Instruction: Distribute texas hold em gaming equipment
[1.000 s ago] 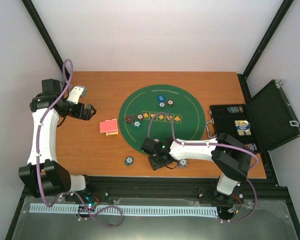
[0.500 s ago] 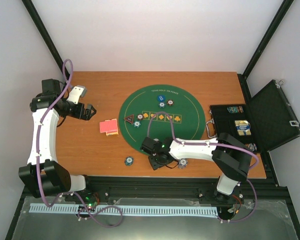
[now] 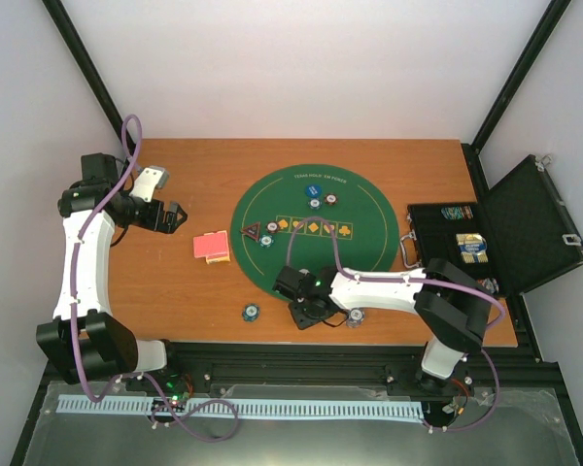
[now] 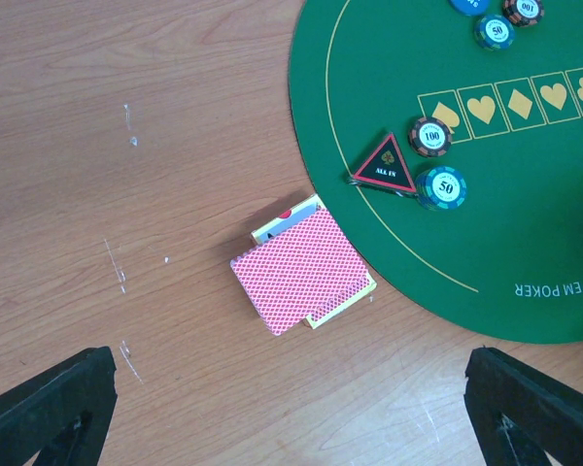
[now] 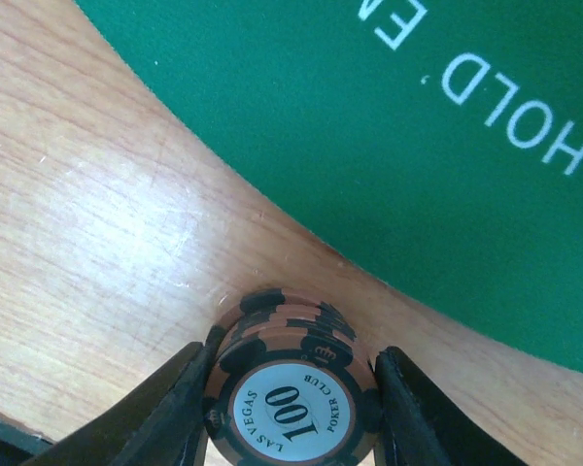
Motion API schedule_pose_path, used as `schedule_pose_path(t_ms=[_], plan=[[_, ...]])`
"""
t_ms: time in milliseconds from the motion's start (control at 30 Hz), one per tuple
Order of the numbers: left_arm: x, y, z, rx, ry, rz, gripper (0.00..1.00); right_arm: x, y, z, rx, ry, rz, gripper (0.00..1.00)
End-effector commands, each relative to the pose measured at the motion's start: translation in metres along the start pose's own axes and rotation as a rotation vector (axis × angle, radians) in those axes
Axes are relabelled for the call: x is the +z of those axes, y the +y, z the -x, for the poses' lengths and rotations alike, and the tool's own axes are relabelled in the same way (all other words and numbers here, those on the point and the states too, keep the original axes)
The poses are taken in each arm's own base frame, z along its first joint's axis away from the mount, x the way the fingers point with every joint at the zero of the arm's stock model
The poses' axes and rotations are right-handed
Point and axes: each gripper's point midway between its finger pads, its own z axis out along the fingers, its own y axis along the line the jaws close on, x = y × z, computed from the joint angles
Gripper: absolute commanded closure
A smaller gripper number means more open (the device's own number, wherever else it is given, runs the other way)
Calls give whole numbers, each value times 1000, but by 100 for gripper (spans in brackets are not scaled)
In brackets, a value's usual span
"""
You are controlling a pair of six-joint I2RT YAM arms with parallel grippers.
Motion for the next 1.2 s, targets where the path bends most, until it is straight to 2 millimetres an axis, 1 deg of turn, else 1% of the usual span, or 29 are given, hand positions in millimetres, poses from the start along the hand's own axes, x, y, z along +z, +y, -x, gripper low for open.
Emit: schedule_pose_path(t_ms=[0,233,300,367,433,567,667,767,900,967,1067,1167], plan=[[-5,-2,1,17,-12,-5,0,-25,4,11,-4,-59,9,68],[-7,-2,4,19,-18,-5,0,-59,-1,27,-7,-112,-1,69],[-7,-1,4,17,-16,-3,0,-66,-9,32,5,-123,-14,69],[-7,-1,4,20,-13,-3,0,-71,-24,37,28,-133,-32,69],[-7,-1,4,24,-14,-3,0,-75,-44,43,56,-144,-51,69],[-6,-1,3,38,-4,-6,0,-76,-93,59,138,-158,-84,70],[-5,-3,-2,49,16,-19,0,-74,-126,72,196,-173,-98,69],[-6,-5,-3,59,17,-24,0,-68,-144,86,230,-174,-94,69],[-7,-7,-3,66,21,-32,0,-53,-157,101,256,-157,-92,69],[-7,-8,-4,75,26,-40,0,-40,-162,105,261,-138,-90,69],[-11,-20,-6,128,12,-88,0,-24,-172,110,280,-115,-92,70],[-10,-20,-9,170,23,-92,0,-10,-179,114,287,-93,-97,70]])
